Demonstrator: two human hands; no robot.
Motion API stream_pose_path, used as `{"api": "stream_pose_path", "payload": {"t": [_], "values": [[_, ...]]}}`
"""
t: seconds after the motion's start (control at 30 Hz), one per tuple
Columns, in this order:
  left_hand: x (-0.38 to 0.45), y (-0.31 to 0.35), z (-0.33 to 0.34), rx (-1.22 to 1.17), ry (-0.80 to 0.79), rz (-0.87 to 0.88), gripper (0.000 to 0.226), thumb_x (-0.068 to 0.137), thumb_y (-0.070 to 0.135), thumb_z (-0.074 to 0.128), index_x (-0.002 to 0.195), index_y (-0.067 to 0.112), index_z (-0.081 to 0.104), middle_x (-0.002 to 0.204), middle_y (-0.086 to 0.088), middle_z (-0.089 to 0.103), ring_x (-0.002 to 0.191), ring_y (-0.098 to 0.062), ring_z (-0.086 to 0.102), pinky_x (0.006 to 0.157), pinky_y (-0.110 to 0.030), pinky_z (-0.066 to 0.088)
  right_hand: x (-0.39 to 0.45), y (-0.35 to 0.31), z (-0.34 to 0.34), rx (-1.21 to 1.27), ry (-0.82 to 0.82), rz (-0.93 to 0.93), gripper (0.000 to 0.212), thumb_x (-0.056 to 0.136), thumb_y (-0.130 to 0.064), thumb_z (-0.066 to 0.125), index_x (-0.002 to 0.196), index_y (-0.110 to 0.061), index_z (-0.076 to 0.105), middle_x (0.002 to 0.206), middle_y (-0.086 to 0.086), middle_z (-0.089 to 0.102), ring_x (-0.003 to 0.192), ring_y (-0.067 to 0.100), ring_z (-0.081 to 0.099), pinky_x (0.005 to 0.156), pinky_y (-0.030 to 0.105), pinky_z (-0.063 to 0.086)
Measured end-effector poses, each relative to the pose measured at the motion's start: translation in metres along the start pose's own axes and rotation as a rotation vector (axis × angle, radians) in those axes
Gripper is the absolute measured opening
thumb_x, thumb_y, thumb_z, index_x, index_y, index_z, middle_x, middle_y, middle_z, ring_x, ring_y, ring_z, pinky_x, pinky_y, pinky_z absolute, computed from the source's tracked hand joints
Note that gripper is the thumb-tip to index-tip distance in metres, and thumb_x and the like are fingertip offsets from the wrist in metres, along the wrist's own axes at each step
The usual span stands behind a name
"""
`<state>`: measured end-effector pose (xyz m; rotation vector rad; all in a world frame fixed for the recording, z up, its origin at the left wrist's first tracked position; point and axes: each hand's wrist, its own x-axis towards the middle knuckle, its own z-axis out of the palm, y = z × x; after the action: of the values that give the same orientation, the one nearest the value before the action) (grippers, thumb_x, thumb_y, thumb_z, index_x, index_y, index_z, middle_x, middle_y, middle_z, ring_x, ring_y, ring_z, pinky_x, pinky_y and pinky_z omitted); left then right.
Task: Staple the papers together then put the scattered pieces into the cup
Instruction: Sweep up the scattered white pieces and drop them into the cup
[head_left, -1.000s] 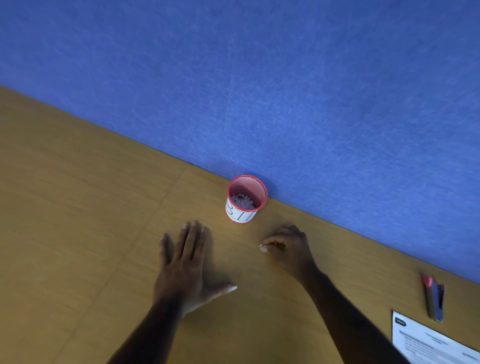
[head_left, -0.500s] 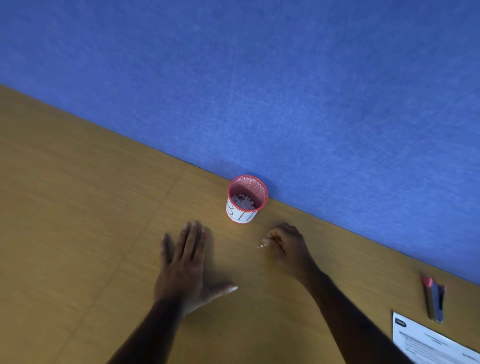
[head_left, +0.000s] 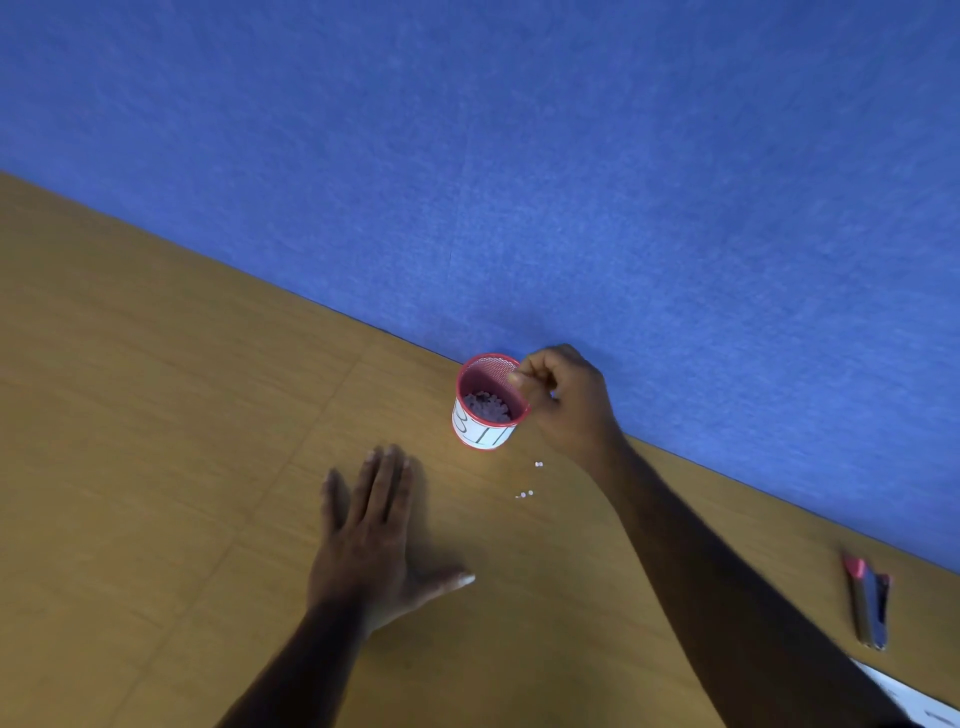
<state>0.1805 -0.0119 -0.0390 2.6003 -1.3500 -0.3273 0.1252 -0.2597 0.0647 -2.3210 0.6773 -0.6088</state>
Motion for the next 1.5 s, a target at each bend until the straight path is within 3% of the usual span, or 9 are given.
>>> {"api": "stream_pose_path", "payload": {"t": [0.17, 0.33, 0.5, 0.73, 0.9, 1.07, 1.17, 1.33, 1.5], "values": [[0.000, 0.000, 0.000, -0.009, 0.008, -0.001, 0.139, 0.060, 0.104, 0.035, 0.156, 0.004, 0.022, 0.167, -0.013, 0.016, 0.155, -0.030, 0.014, 0.119, -0.067, 0.011, 0.009, 0.000, 0.009, -0.181, -0.136, -0.040, 0.008, 0.077, -0.009, 0.078, 0.079, -0.015, 0.074, 0.079, 0.001, 0.071, 0.085, 0.022, 0.059, 0.073, 0.024, 0.038], [0.000, -0.001, 0.000, -0.008, 0.020, 0.004, 0.139, 0.060, 0.104, 0.037, 0.156, 0.005, 0.023, 0.167, -0.013, 0.017, 0.155, -0.030, 0.014, 0.120, -0.067, 0.010, 0.008, 0.001, 0.007, -0.083, -0.177, 0.095, 0.026, 0.076, 0.006, 0.071, 0.089, -0.017, 0.076, 0.087, 0.005, 0.075, 0.079, 0.013, 0.071, 0.085, 0.033, 0.058], [-0.001, -0.001, 0.001, 0.009, 0.008, -0.002, 0.140, 0.059, 0.104, 0.038, 0.157, 0.005, 0.021, 0.168, -0.012, 0.014, 0.155, -0.029, 0.011, 0.121, -0.065, 0.009, 0.005, -0.004, 0.007, -0.076, -0.101, 0.117, 0.013, 0.073, -0.014, 0.084, 0.079, -0.022, 0.075, 0.079, 0.002, 0.073, 0.082, 0.019, 0.067, 0.077, 0.033, 0.056], [-0.001, -0.001, 0.000, 0.007, 0.001, -0.004, 0.140, 0.059, 0.104, 0.036, 0.156, 0.004, 0.023, 0.167, -0.013, 0.016, 0.155, -0.029, 0.011, 0.120, -0.066, 0.009, 0.004, -0.008, 0.007, -0.152, -0.017, 0.095, 0.013, 0.072, -0.019, 0.085, 0.075, -0.018, 0.072, 0.075, 0.004, 0.070, 0.076, 0.021, 0.065, 0.066, 0.029, 0.053], [-0.001, -0.001, 0.000, 0.003, 0.006, -0.004, 0.140, 0.058, 0.104, 0.035, 0.156, 0.004, 0.024, 0.167, -0.013, 0.017, 0.155, -0.029, 0.012, 0.120, -0.066, 0.010, 0.001, -0.011, 0.005, -0.256, 0.014, 0.011, 0.023, 0.070, -0.030, 0.087, 0.072, -0.014, 0.070, 0.068, -0.001, 0.068, 0.080, 0.022, 0.059, 0.070, 0.035, 0.051], [-0.001, -0.001, 0.000, -0.003, 0.015, 0.002, 0.139, 0.060, 0.103, 0.037, 0.156, 0.004, 0.023, 0.167, -0.014, 0.016, 0.155, -0.030, 0.013, 0.120, -0.067, 0.010, -0.002, -0.002, 0.008, -0.336, 0.065, -0.158, 0.025, 0.078, -0.036, 0.079, 0.069, -0.014, 0.071, 0.064, 0.001, 0.068, 0.069, 0.025, 0.055, 0.061, 0.035, 0.049], [-0.001, -0.001, 0.000, 0.001, 0.014, 0.003, 0.139, 0.060, 0.103, 0.036, 0.156, 0.004, 0.022, 0.167, -0.014, 0.016, 0.155, -0.030, 0.012, 0.120, -0.067, 0.009, -0.002, 0.001, 0.009, -0.365, 0.053, -0.210, 0.021, 0.082, -0.034, 0.072, 0.076, -0.014, 0.075, 0.069, 0.003, 0.070, 0.071, 0.027, 0.057, 0.063, 0.038, 0.051], [-0.001, -0.001, 0.000, 0.000, 0.006, -0.002, 0.139, 0.059, 0.104, 0.035, 0.156, 0.005, 0.023, 0.167, -0.013, 0.016, 0.155, -0.030, 0.012, 0.120, -0.066, 0.009, -0.007, 0.000, 0.011, -0.322, 0.023, -0.128, 0.019, 0.071, -0.024, 0.084, 0.082, -0.013, 0.072, 0.078, 0.001, 0.072, 0.081, 0.027, 0.059, 0.069, 0.041, 0.052], [-0.001, -0.001, 0.000, 0.001, 0.003, -0.005, 0.139, 0.059, 0.104, 0.036, 0.157, 0.005, 0.022, 0.168, -0.012, 0.015, 0.155, -0.029, 0.010, 0.120, -0.066, 0.009, -0.008, 0.000, 0.007, -0.228, 0.138, -0.133, 0.015, 0.082, -0.027, 0.076, 0.076, -0.013, 0.071, 0.073, 0.000, 0.069, 0.075, 0.023, 0.058, 0.067, 0.031, 0.047]]}}
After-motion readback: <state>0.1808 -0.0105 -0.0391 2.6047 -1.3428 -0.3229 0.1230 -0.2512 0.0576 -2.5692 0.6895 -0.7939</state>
